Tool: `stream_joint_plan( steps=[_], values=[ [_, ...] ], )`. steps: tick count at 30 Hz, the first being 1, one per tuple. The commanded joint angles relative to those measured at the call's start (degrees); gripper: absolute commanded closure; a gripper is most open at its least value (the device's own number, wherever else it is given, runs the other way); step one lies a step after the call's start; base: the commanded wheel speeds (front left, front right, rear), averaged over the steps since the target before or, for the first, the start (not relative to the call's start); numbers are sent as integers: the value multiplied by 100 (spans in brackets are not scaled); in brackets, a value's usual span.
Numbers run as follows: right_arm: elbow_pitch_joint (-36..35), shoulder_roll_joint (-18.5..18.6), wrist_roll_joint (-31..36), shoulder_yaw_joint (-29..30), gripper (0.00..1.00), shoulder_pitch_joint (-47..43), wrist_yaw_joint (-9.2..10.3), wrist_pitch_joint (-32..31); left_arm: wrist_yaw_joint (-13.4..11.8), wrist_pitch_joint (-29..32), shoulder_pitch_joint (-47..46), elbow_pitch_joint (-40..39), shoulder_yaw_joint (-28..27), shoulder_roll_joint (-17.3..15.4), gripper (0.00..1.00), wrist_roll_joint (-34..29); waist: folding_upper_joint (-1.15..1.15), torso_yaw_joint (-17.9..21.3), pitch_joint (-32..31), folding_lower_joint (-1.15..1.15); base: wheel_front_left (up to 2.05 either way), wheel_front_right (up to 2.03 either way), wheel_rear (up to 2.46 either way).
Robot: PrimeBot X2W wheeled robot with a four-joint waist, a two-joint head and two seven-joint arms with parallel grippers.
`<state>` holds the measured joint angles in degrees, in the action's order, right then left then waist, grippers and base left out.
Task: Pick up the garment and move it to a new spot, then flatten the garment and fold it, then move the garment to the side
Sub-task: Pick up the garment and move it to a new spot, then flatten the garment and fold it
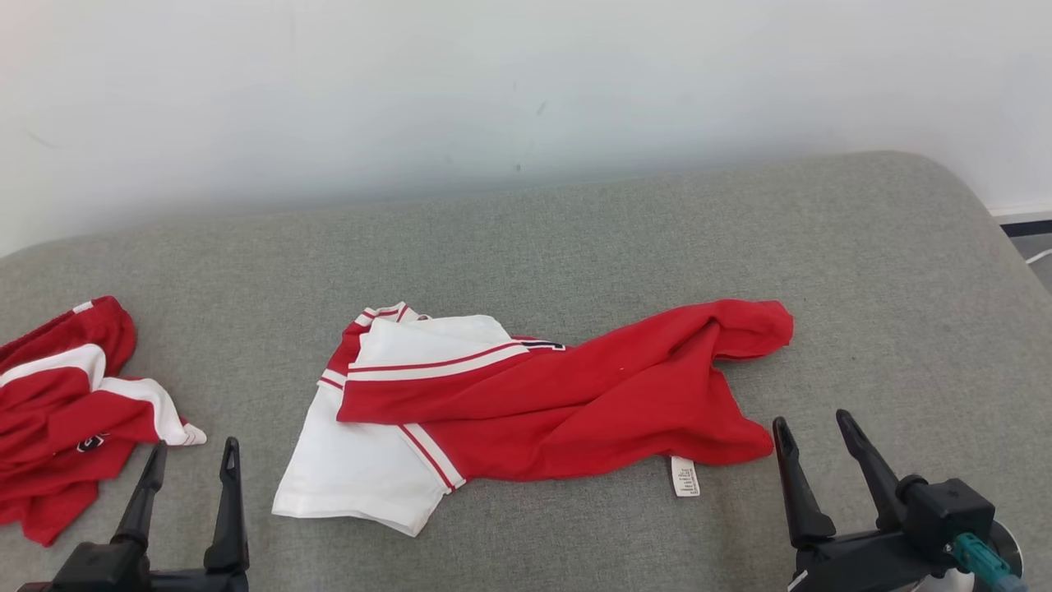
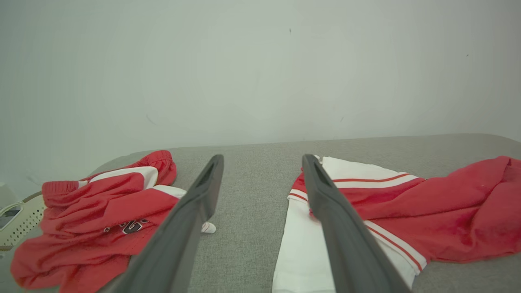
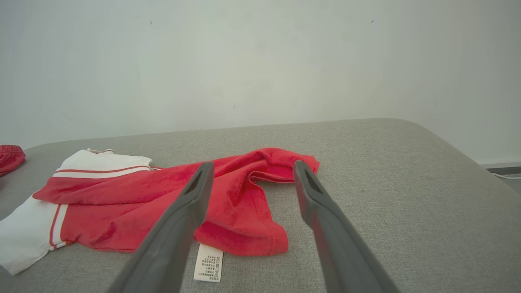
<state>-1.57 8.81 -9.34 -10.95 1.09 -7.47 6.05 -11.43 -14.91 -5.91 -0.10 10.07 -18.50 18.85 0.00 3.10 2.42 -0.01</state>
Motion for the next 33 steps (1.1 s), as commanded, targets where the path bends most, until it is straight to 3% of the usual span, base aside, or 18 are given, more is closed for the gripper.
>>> stream_joint_plan(
  steps=[1, 21, 33],
  values=[
    [-30, -10, 27, -23, 0, -87, -4, -16, 17, -15, 75, 18, -34, 8, 0, -25, 0, 6, -21, 1, 0, 0, 0],
    [-21, 63, -93, -54, 0, -116, -4, -191, 34, -15, 16, 82, -60, 139, 0, -169, 0, -28, 108, 1, 0, 0, 0],
    [1203, 693, -425, -453, 0, 484, -4, -452, 68, -12, -300, 144, 116, 231, 0, -246, 0, -106, 598, 1, 0, 0, 0]
  ],
)
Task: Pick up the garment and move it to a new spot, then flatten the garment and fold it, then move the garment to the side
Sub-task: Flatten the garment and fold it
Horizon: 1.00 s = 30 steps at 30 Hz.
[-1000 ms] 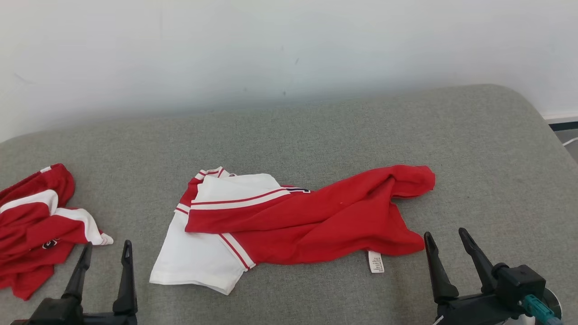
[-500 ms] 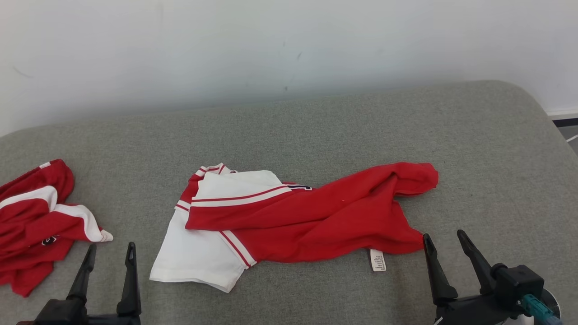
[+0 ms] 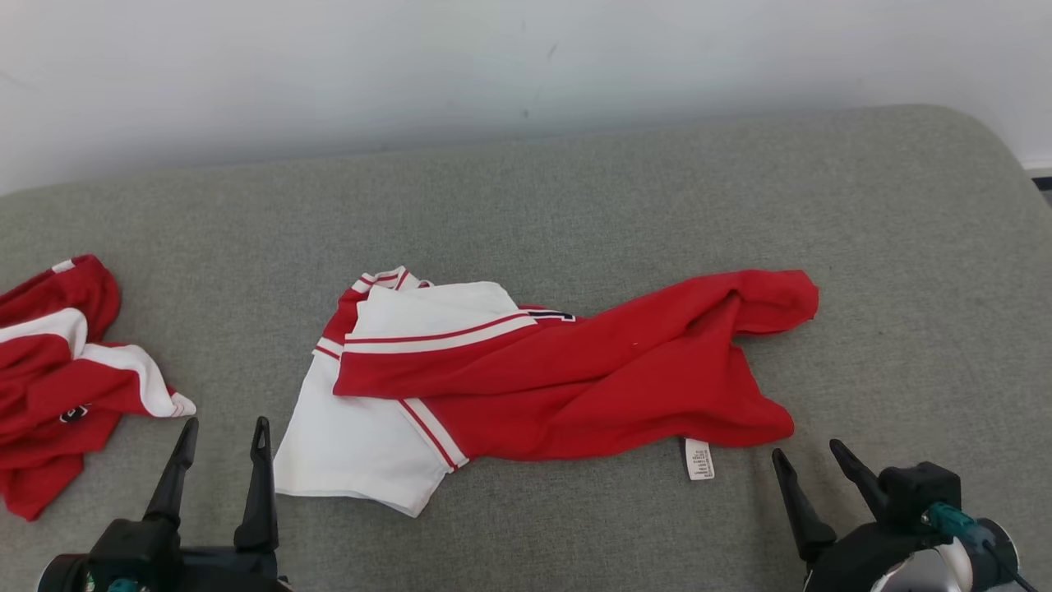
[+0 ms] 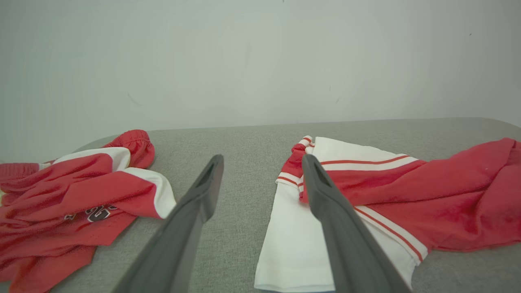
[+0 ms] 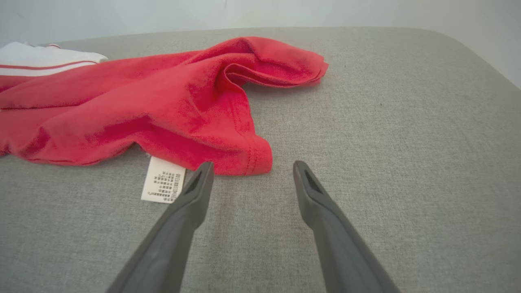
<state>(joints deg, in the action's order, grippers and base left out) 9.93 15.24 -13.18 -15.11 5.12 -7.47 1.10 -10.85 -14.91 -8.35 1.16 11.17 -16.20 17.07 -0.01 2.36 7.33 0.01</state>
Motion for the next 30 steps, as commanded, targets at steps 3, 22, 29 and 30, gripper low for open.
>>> stream_joint_plan(
  steps=[3, 22, 29, 30],
  values=[
    [439, 163, -139, -190, 0, 329, -4, 101, 32, -13, -152, 54, 46, 30, 0, -96, 1, -74, 223, -1, 0, 0, 0],
    [1403, 512, -682, -1000, 100, 1183, -4, 283, 164, -14, -452, 151, -16, 213, 0, -209, 1, -15, 553, -1, 0, 0, 0],
    [630, 954, -1018, -1081, 100, 814, -4, -553, 148, -15, -417, 106, -97, 232, 0, -266, 1, 90, 600, -1, 0, 0, 0],
    [463, 1028, -1089, -1069, 100, 734, -4, -748, 147, -15, -408, 100, -111, 235, 0, -271, 1, 104, 606, -1, 0, 0, 0]
  ],
)
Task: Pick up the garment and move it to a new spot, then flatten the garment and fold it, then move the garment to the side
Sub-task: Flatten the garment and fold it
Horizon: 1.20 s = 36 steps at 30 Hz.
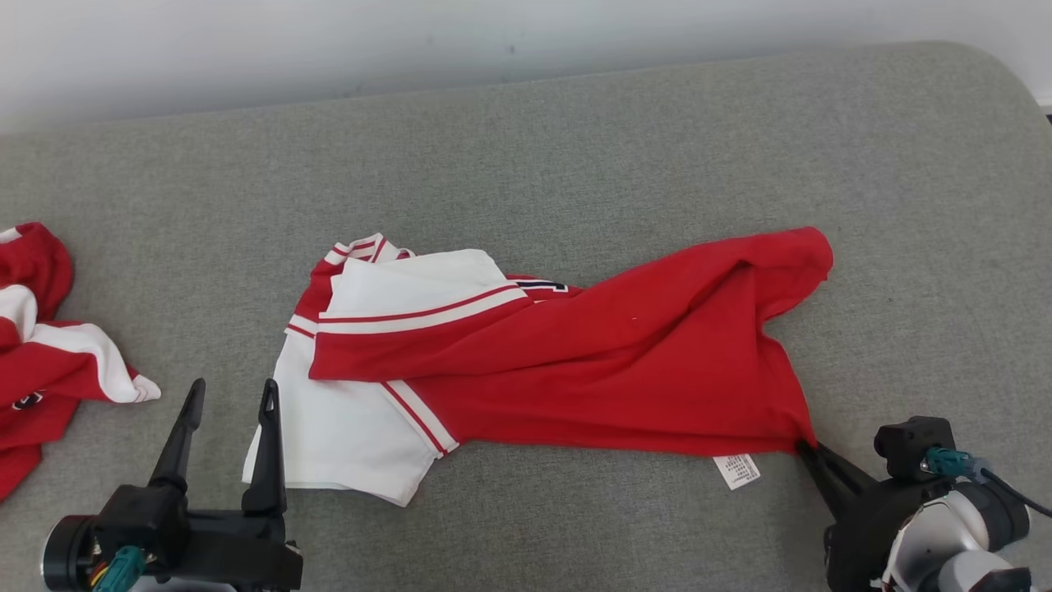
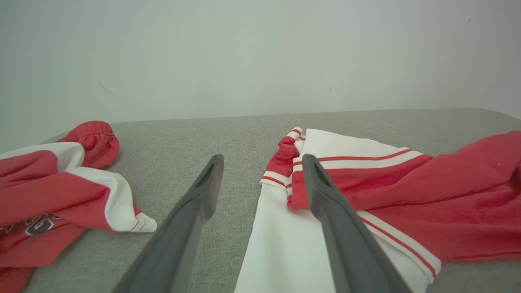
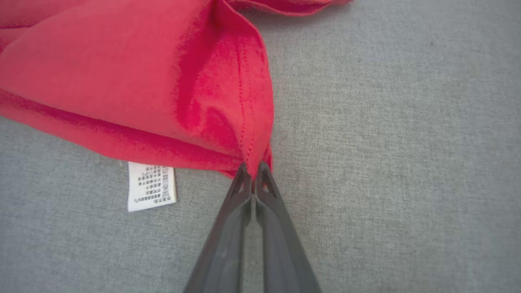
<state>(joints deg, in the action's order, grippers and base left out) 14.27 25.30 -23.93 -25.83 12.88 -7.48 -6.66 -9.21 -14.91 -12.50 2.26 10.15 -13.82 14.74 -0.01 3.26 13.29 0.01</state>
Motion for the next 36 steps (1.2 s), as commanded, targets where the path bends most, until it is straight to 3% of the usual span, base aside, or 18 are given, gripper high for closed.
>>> stream_joint_plan(
  steps=[1, 9, 14, 21, 30, 31, 32, 33, 36],
  values=[
    [-144, 120, -44, 8, 100, -126, -2, -208, -16, -15, 18, -15, -27, -2, 0, -39, 1, 28, 14, -1, 0, 0, 0],
    [-1691, 527, -452, 361, 100, -552, -1, -1916, -13, -15, 9, -76, -93, 36, 0, -98, 1, 54, 107, -1, 0, 0, 0],
    [-2211, 566, -673, 558, 100, -201, -1, -2651, 48, -15, -83, -60, -60, 69, 0, -120, 1, -22, 196, -1, 0, 0, 0],
    [-1899, 435, -955, 541, 100, 602, -1, -3057, 144, -14, -310, 22, 59, 206, 0, -165, 1, -280, 355, -1, 0, 0, 0],
    [-771, 293, -1214, 135, 100, 1397, -1, -2547, 255, -15, -501, 93, 97, 402, 0, -227, 1, -506, 476, -1, 0, 0, 0],
    [-681, 280, -1259, 82, 72, 1432, -1, -2437, 271, -15, -507, 101, 87, 418, 0, -225, 1, -512, 479, -1, 0, 0, 0],
    [-607, 267, -1290, 33, 22, 1439, -1, -2348, 284, -15, -508, 110, 77, 430, 0, -230, 1, -510, 477, -1, 0, 0, 0],
    [-548, 251, -1324, 11, 0, 1446, -1, -2222, 297, -15, -498, 121, 66, 439, 0, -246, 1, -503, 471, -1, 0, 0, 0],
    [-462, 238, -1449, 44, 0, 1323, -1, -1876, 298, -15, -449, 145, 26, 447, 0, -267, 1, -456, 436, -1, 0, 0, 0]
  ],
)
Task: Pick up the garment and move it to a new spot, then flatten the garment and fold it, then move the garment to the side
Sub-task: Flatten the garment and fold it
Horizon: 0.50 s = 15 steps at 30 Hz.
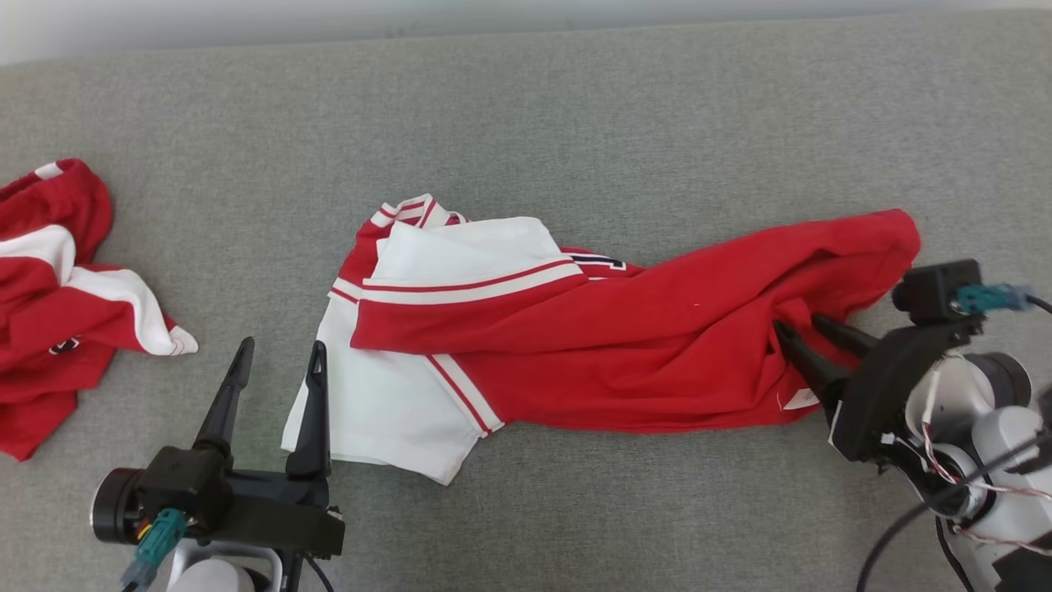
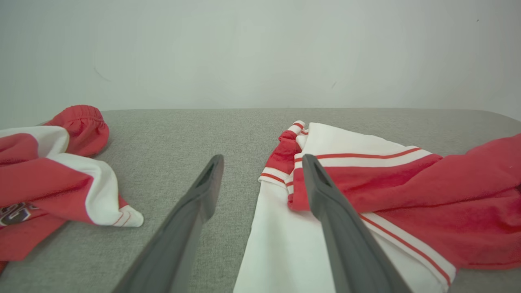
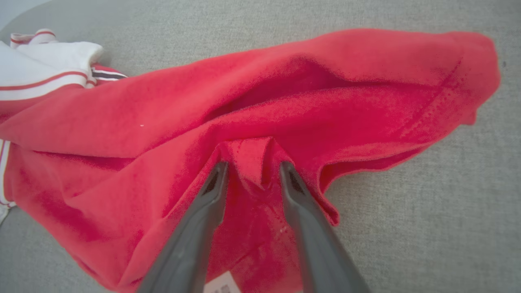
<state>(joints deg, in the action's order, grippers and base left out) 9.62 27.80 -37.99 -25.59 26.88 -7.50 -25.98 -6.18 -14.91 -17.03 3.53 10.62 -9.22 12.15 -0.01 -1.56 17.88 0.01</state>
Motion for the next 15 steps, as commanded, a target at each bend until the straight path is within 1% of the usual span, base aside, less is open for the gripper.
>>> stream_joint_plan(
  steps=[1, 5, 6, 8, 11, 15],
  values=[
    [6, -4, -73, 59, 0, -138, 1, 167, 1, -15, 22, 25, -34, -14, 0, -20, 1, 48, -38, -1, 0, 0, 0],
    [-162, -14, -241, 370, 0, -493, 1, 690, 19, -14, 107, 54, -101, -38, 0, -53, 1, 159, -134, -1, 0, 0, 0],
    [-162, -14, -241, 370, 0, -493, 1, 690, 19, -14, 107, 54, -101, -38, 0, -53, 1, 159, -134, -1, 0, 0, 0],
    [-279, -50, -293, 572, 0, -755, 1, 935, 11, -15, 146, 62, -130, -49, 0, -64, 1, 224, -188, -1, 0, 0, 0],
    [-482, -87, -214, 897, 0, -1097, 1, 1285, 8, -15, 195, 81, -176, -80, 0, -68, 1, 309, -261, -1, 0, 0, 0],
    [-760, -239, -35, 1319, 0, -1488, 1, 1759, -25, -15, 235, 86, -219, -114, 0, -73, 1, 385, -363, -1, 0, 0, 0]
  ],
)
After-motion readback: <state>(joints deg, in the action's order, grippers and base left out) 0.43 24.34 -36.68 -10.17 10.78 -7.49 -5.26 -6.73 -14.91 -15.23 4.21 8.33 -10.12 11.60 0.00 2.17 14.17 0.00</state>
